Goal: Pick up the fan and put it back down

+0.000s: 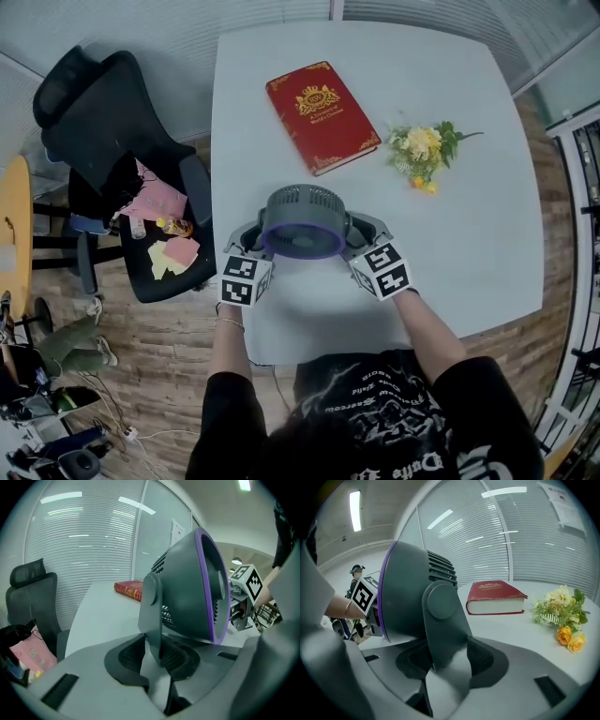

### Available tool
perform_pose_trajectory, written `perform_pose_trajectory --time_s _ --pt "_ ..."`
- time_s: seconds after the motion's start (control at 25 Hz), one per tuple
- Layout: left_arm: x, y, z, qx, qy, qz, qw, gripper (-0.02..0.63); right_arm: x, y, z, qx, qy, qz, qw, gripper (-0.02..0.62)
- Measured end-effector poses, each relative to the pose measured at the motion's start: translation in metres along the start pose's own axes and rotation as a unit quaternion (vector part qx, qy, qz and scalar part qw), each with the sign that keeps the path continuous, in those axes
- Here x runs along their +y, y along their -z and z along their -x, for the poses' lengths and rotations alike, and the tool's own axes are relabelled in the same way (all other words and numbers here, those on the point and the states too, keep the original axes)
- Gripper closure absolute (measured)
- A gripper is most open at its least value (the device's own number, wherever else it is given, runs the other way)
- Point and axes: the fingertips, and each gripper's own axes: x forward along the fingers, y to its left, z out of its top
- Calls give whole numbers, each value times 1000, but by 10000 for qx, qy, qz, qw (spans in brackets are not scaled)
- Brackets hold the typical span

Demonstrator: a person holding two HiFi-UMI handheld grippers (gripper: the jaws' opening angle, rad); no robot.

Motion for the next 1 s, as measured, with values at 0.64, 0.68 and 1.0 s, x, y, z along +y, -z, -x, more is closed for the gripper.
perform_pose_trajectory --time_s 0.64,0.68,1.0 --pt "-31 -38 62 -519 184 357 9978 522 27 -30 62 -321 55 -2 9995 403" --pt "-35 -40 67 -538 189 434 9974 522 29 -33 68 -355 60 11 9994 405" --pt "-68 -49 125 -652 -6 388 9971 522 65 -45 123 -500 2 159 9986 405"
